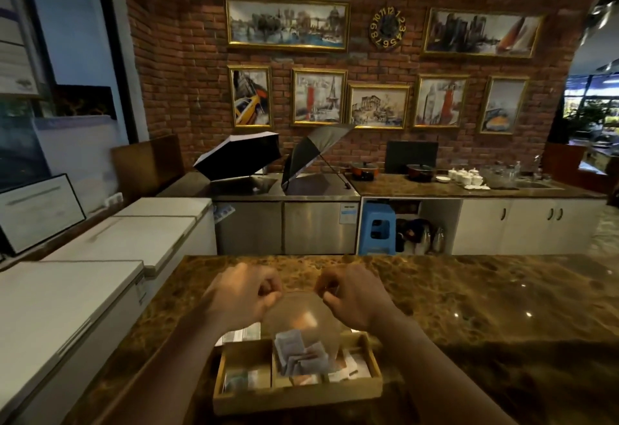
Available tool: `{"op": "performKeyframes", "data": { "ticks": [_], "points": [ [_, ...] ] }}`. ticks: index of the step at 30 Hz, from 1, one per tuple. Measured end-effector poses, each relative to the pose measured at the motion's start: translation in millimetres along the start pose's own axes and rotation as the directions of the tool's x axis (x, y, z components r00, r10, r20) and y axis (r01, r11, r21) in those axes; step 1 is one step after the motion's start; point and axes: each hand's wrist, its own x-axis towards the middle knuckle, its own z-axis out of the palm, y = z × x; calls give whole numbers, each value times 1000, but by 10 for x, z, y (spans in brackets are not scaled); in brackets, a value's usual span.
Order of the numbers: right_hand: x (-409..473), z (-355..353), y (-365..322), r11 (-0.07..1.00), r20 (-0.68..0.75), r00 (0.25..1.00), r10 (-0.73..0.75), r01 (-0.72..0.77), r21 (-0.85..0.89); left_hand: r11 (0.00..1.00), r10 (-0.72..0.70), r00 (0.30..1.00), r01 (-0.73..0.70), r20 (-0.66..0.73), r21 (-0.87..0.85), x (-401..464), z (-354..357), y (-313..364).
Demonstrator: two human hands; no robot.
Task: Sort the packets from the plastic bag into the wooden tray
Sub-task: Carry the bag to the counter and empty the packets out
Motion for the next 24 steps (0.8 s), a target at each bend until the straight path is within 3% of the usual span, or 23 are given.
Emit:
{"op": "performKeyframes", "data": {
  "ticks": [6, 18, 24],
  "points": [
    [409, 22, 413, 997, 29, 1000, -8, 5, 78, 997, 66, 996, -64, 53, -40, 449, 129, 137],
    [900, 107, 639, 991, 33, 999, 28, -32, 127, 994, -25, 994, 37, 110, -105, 1070, 421, 28],
    [991, 79, 653, 922, 16, 995, 95, -94, 377, 969, 2, 994, 26, 113, -247, 1195, 448, -32]
  ]
}}
